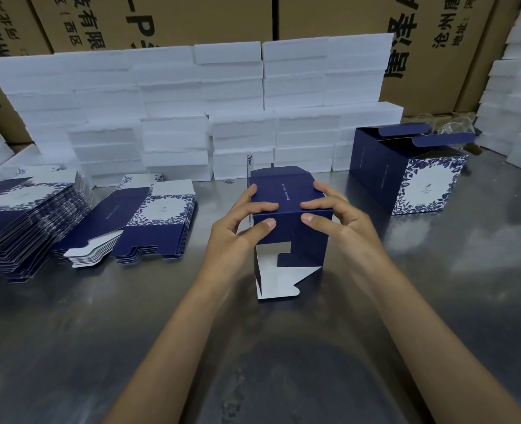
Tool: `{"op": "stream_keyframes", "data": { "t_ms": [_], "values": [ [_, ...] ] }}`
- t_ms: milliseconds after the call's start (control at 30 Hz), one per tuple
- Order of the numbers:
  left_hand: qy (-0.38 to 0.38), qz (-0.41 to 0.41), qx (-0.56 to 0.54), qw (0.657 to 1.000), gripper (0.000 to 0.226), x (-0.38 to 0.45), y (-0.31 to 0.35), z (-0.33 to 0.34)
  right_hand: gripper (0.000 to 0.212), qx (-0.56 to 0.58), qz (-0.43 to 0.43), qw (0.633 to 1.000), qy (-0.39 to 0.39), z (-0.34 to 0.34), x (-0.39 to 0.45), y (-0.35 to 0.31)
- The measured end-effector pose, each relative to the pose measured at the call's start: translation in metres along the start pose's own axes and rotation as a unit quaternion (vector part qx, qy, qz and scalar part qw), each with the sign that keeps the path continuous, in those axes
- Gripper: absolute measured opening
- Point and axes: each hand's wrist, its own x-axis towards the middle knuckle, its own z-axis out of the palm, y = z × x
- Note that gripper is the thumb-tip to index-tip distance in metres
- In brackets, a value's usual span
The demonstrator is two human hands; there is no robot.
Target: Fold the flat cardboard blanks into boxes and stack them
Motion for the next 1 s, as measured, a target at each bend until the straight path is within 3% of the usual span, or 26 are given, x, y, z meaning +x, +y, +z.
{"op": "stream_keyframes", "data": {
  "t_ms": [233,367,467,533,567,667,833,1000],
  "values": [
    [-0.001,-0.015,-0.005,1.000,0.026,0.000,0.004,-0.001,0.024,0.092,0.027,0.994,-0.047,-0.015,0.008,0.008],
    [0.012,0.009,0.075,0.997,0.029,-0.003,0.009,0.000,0.066,0.082,0.080,0.988,-0.106,-0.017,0.006,0.012],
    [0.028,0.022,0.079,0.996,0.027,-0.003,0.009,-0.003,0.100,0.032,0.175,0.981,-0.084,-0.022,0.005,0.019],
    [0.067,0.021,0.072,0.995,0.027,-0.003,0.009,-0.006,0.110,-0.018,0.215,0.974,-0.076,-0.023,0.004,0.018],
    [0.088,0.017,0.068,0.994,0.028,-0.003,0.008,-0.007,0.103,-0.035,0.223,0.971,-0.079,-0.023,0.004,0.017],
    [0.124,-0.028,0.032,0.991,0.033,-0.001,0.004,-0.009,0.053,0.008,0.197,0.976,-0.097,-0.022,0.005,0.012],
    [0.089,-0.114,-0.062,0.988,0.029,0.001,-0.007,0.003,0.044,0.115,0.064,0.987,-0.087,-0.019,0.007,-0.001],
    [0.031,-0.223,0.076,0.971,0.023,-0.007,-0.020,0.023,0.034,0.074,-0.021,0.994,-0.082,-0.015,0.007,-0.004]
  ]
}}
